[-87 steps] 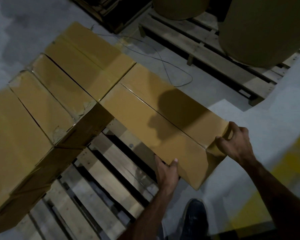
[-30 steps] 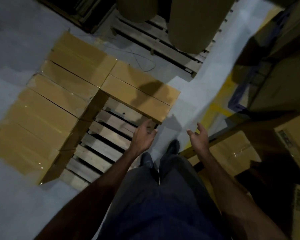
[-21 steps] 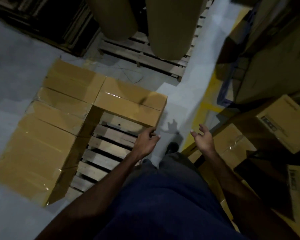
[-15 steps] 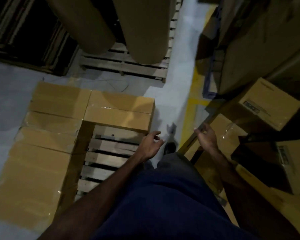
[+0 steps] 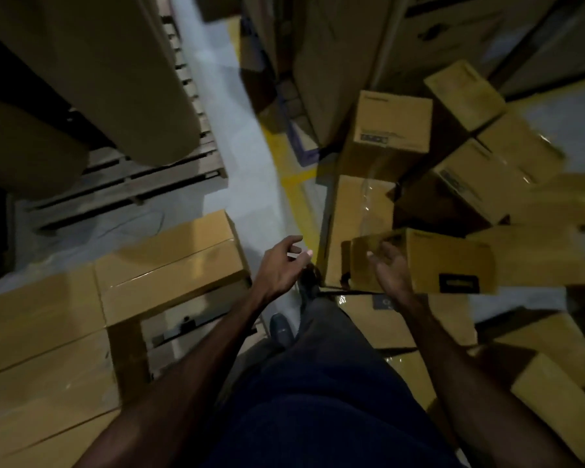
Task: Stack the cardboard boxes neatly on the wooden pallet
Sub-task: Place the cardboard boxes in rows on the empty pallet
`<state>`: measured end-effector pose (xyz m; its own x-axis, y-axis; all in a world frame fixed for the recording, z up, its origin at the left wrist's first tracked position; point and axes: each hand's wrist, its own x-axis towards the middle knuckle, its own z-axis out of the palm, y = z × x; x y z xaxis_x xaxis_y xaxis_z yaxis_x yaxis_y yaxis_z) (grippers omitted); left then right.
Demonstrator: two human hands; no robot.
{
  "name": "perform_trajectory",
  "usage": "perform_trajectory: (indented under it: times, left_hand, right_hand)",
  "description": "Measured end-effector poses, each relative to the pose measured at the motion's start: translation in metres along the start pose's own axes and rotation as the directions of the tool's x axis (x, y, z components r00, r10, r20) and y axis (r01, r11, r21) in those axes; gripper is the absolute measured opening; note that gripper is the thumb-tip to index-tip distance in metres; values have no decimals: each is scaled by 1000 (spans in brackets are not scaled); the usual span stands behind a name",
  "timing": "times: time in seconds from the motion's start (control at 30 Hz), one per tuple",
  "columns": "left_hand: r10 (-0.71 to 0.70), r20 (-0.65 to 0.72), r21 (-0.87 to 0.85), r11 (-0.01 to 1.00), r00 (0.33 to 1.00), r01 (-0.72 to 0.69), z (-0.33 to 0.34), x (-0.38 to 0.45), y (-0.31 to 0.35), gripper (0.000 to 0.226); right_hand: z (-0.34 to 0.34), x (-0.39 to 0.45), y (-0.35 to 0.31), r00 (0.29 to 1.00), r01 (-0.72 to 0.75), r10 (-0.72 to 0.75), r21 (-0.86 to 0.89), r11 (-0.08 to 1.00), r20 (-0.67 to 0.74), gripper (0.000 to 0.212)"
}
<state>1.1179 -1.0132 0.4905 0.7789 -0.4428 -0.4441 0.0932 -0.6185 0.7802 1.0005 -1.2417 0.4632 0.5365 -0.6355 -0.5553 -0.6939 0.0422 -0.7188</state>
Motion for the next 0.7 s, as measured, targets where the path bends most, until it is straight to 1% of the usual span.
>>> perform_trajectory:
  times: [0.13, 0.27, 0.33, 0.43, 0.5, 0.6, 0.7]
  left_hand:
    - [50, 91, 81, 995, 995, -57, 17, -4, 6, 57]
    - [75, 153, 109, 990, 985, -92, 36, -7, 17, 58]
    - [99, 205, 120, 985, 974, -125, 49, -7, 24, 58]
    - [138, 272, 161, 969, 952, -186, 69, -6, 37, 56]
    - [153, 304, 188, 958, 940, -216, 82, -7, 44, 56]
    - [176, 340, 220, 940, 924, -260, 101, -7, 49, 61]
    - [177, 383, 264, 920, 907, -291, 126, -5, 56, 56]
  right_hand:
    - [-23, -29, 35, 988, -90, 96, 59, 994, -120, 54]
    - [-42, -44, 70, 977, -124, 147, 153, 980, -152, 38]
    - [-51, -51, 83, 969, -145, 185, 229, 963, -166, 33]
    - [-61, -61, 97, 943, -171, 231, 249, 953, -239, 30]
    - [-68, -68, 107, 929, -191, 260, 264, 946, -262, 36]
    - [-80, -72, 124, 915, -225, 308, 304, 926, -260, 45]
    - [-93, -71, 146, 893, -270, 366, 340, 901, -263, 58]
